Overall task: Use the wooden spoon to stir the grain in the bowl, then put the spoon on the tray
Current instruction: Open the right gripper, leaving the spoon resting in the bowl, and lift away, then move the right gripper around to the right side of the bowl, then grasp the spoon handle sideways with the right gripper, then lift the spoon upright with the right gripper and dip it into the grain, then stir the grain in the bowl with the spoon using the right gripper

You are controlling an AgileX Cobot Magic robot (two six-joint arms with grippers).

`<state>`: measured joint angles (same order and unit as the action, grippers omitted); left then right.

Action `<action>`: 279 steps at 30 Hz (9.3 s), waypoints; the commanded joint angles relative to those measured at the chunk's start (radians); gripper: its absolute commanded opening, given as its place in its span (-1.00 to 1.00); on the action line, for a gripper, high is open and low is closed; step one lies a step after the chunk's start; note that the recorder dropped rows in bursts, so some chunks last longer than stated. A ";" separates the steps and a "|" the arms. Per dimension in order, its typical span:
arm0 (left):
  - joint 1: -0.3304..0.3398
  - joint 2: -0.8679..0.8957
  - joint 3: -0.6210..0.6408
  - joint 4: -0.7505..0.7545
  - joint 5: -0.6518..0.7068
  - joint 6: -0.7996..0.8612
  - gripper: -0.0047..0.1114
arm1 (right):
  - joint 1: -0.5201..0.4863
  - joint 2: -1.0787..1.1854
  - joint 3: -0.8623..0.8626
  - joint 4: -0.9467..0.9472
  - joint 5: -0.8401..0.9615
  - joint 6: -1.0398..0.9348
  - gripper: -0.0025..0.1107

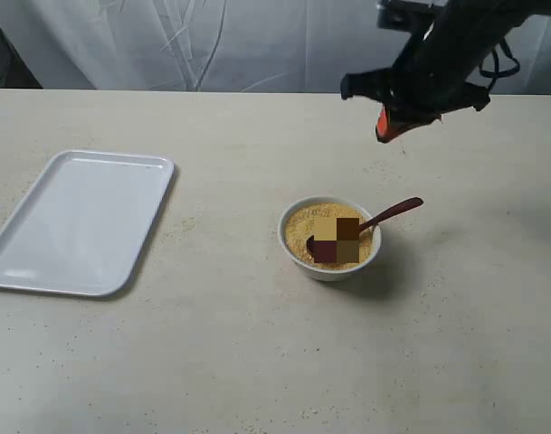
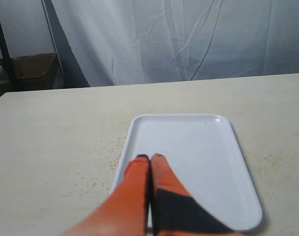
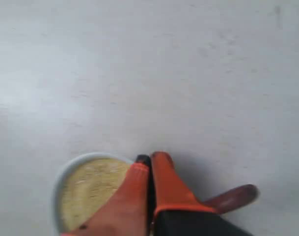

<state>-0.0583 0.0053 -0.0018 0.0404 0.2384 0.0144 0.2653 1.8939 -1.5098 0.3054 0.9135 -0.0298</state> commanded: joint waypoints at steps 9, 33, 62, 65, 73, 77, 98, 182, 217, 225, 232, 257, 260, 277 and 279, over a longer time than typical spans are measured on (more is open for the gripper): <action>-0.004 -0.005 0.002 0.002 -0.007 -0.004 -0.92 | -0.173 -0.373 0.692 1.439 -0.527 -1.201 -0.97; -0.004 -0.005 0.002 0.004 -0.008 -0.004 -0.92 | -0.113 -0.428 0.275 -0.033 -0.041 -0.165 -0.97; -0.004 -0.005 0.002 0.004 -0.011 -0.004 -0.92 | 0.200 -0.659 1.141 0.013 -1.543 0.578 -0.97; -0.004 -0.005 0.002 0.004 -0.011 -0.004 -0.92 | 0.200 -0.644 1.141 0.023 -1.567 0.578 -0.97; -0.004 -0.005 0.002 0.004 -0.011 -0.004 -0.92 | 0.148 -0.622 1.099 0.031 -1.482 0.548 -0.97; -0.004 -0.005 0.002 0.004 -0.011 -0.004 -0.92 | 0.063 -0.622 1.060 0.024 -1.393 0.536 -0.97; -0.004 -0.005 0.002 0.004 -0.009 -0.004 -0.92 | -0.103 -0.447 1.203 -0.613 -1.438 1.110 -0.97; -0.004 -0.005 0.002 0.004 -0.011 -0.004 -0.92 | -0.001 -0.097 0.905 -0.721 -1.995 0.449 -0.96; -0.004 -0.005 0.002 0.002 -0.014 -0.004 -0.92 | 0.074 -0.051 0.905 -0.907 -2.135 0.527 -0.96; -0.004 -0.005 0.002 0.002 -0.014 -0.004 -0.92 | 0.074 -0.051 0.905 -0.867 -1.954 0.455 -0.96; -0.004 -0.005 0.002 0.002 -0.014 -0.004 -0.92 | 0.074 -0.080 0.905 -0.797 -2.074 0.404 -0.96; -0.004 -0.005 0.002 0.002 -0.011 -0.004 -0.92 | 0.072 -0.222 0.905 -0.725 -1.862 0.315 -0.96; -0.004 -0.005 0.002 0.002 -0.011 -0.004 -0.92 | 0.074 -0.199 0.905 -0.700 -1.792 0.310 -0.96; -0.004 -0.005 0.002 0.004 -0.011 -0.004 -0.92 | 0.075 -0.177 0.905 -0.722 -2.053 0.541 -0.96; -0.004 -0.005 0.002 0.004 -0.011 -0.004 -0.92 | 0.074 -0.185 0.905 -0.748 -2.058 0.555 -0.96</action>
<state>-0.0583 0.0053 -0.0018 0.0404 0.2326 0.0144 0.3420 1.7270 -0.6047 -0.4182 -1.1255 0.5121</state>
